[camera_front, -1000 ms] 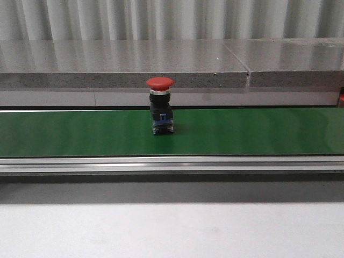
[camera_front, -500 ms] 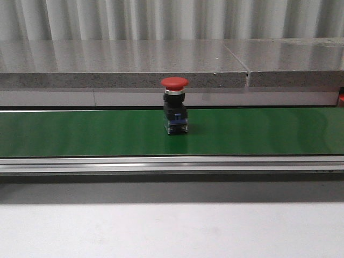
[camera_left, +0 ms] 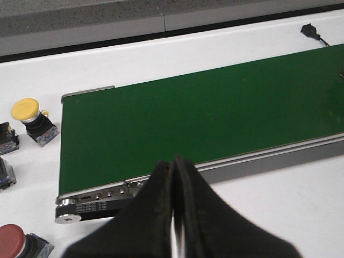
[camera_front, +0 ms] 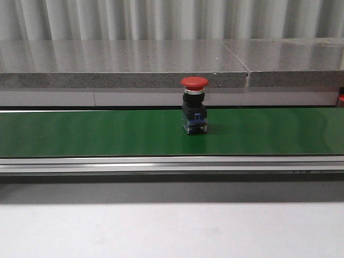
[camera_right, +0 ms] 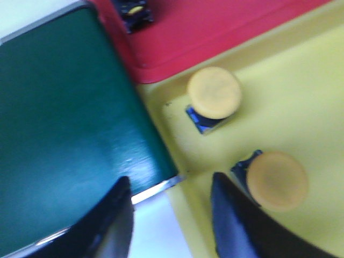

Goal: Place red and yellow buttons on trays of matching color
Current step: 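Carry the yellow button into the yellow tray and open the right gripper, then lower the right gripper onto the red button on the belt and grasp, then carry the red button into the red tray and open the right gripper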

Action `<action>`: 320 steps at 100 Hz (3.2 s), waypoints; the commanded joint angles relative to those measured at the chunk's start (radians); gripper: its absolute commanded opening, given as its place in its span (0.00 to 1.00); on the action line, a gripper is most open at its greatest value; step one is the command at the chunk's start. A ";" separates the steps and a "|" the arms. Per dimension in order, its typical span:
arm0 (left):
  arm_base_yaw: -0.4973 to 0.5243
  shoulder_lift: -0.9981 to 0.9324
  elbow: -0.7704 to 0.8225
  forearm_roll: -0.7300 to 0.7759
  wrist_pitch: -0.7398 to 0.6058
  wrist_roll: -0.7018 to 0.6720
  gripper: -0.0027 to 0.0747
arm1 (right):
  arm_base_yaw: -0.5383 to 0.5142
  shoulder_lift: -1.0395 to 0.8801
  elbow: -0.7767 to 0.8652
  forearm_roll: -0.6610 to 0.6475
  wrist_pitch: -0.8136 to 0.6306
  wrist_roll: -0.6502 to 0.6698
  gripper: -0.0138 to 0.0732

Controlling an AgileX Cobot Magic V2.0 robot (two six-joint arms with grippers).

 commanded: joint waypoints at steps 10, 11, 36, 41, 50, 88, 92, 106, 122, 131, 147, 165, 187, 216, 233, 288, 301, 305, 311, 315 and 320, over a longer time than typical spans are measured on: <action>-0.006 0.003 -0.026 -0.009 -0.069 0.002 0.01 | 0.130 -0.093 -0.023 -0.050 0.015 -0.017 0.16; -0.006 0.003 -0.026 -0.009 -0.069 0.002 0.01 | 0.135 -0.098 -0.023 -0.052 0.017 -0.017 0.15; -0.006 0.003 -0.026 -0.009 -0.069 0.002 0.01 | 0.318 -0.150 -0.024 -0.060 0.075 -0.017 0.08; -0.006 0.003 -0.026 -0.009 -0.069 0.002 0.01 | 0.357 -0.148 -0.030 -0.058 0.098 -0.017 0.09; -0.006 0.003 -0.026 -0.009 -0.069 0.002 0.01 | 0.422 -0.139 -0.055 -0.057 0.131 -0.017 0.20; -0.006 0.003 -0.026 -0.009 -0.069 0.002 0.01 | 0.663 0.095 -0.352 -0.054 0.311 -0.018 0.87; -0.006 0.003 -0.026 -0.009 -0.069 0.002 0.01 | 0.680 0.122 -0.387 -0.054 0.330 -0.022 0.87; -0.006 0.003 -0.026 -0.009 -0.069 0.002 0.01 | 0.723 0.216 -0.492 -0.036 0.389 -0.046 0.87; -0.006 0.003 -0.026 -0.009 -0.069 0.002 0.01 | 0.734 0.313 -0.574 -0.003 0.437 -0.098 0.86; -0.006 0.003 -0.026 -0.009 -0.069 0.002 0.01 | 0.734 0.357 -0.601 0.011 0.439 -0.106 0.86; -0.006 0.003 -0.026 -0.009 -0.069 0.002 0.01 | 0.734 0.418 -0.631 0.034 0.428 -0.115 0.86; -0.006 0.003 -0.026 -0.009 -0.069 0.002 0.01 | 0.734 0.475 -0.684 0.036 0.399 -0.126 0.86; -0.006 0.003 -0.026 -0.009 -0.069 0.002 0.01 | 0.727 0.529 -0.696 0.027 0.376 -0.127 0.67; -0.006 0.003 -0.026 -0.009 -0.069 0.002 0.01 | 0.719 0.517 -0.695 -0.031 0.368 -0.069 0.42; -0.006 0.003 -0.026 -0.009 -0.069 0.002 0.01 | 0.678 0.467 -0.695 -0.076 0.388 0.015 0.42; -0.006 0.003 -0.026 -0.009 -0.069 0.002 0.01 | 0.281 0.380 -0.695 -0.105 0.457 0.021 0.42; -0.006 0.003 -0.026 -0.009 -0.069 0.002 0.01 | 0.192 0.381 -0.695 -0.131 0.449 0.021 0.42; -0.006 0.003 -0.026 -0.009 -0.069 0.002 0.01 | 0.172 0.381 -0.695 -0.138 0.442 0.021 0.42; -0.006 0.003 -0.026 -0.009 -0.069 0.002 0.01 | 0.139 0.381 -0.695 -0.147 0.430 0.021 0.42; -0.006 0.003 -0.026 -0.009 -0.069 0.002 0.01 | 0.120 0.385 -0.695 -0.155 0.421 0.021 0.42; -0.006 0.003 -0.026 -0.009 -0.069 0.002 0.01 | 0.100 0.389 -0.694 -0.158 0.408 0.021 0.42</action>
